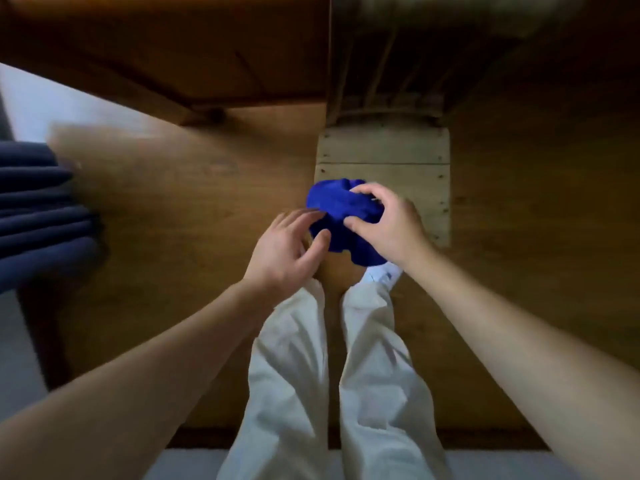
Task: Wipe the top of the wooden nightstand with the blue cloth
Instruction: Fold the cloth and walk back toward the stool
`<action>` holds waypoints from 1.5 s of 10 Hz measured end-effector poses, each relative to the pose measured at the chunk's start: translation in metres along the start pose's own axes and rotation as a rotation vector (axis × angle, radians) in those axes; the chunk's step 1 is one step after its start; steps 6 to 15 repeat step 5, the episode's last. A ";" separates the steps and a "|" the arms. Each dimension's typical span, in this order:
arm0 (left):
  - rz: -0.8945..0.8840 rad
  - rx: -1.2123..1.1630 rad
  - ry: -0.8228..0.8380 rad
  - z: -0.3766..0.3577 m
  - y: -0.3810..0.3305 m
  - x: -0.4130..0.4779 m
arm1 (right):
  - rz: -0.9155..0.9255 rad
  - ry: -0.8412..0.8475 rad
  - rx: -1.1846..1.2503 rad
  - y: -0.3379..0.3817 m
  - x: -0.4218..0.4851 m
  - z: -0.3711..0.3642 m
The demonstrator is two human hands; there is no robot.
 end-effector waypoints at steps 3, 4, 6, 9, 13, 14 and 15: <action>-0.049 0.175 0.122 -0.091 0.071 0.045 | 0.116 0.013 -0.181 -0.098 0.022 -0.074; -0.034 0.164 0.115 -0.095 0.069 0.041 | 0.120 0.010 -0.202 -0.097 0.019 -0.079; -0.004 0.244 0.146 -0.091 0.065 0.037 | 0.111 0.083 -0.258 -0.090 0.016 -0.074; -0.004 0.244 0.146 -0.091 0.065 0.037 | 0.111 0.083 -0.258 -0.090 0.016 -0.074; -0.004 0.244 0.146 -0.091 0.065 0.037 | 0.111 0.083 -0.258 -0.090 0.016 -0.074; -0.004 0.244 0.146 -0.091 0.065 0.037 | 0.111 0.083 -0.258 -0.090 0.016 -0.074; -0.004 0.244 0.146 -0.091 0.065 0.037 | 0.111 0.083 -0.258 -0.090 0.016 -0.074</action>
Point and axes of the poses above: each hand's wrist, its own x-axis towards the middle knuckle, its own z-axis out of the back of the hand, y = z × x, the point moved 2 cm from there along x, towards the middle knuckle, and after that the axes turned 10 degrees about z, right-handed, at the moved point
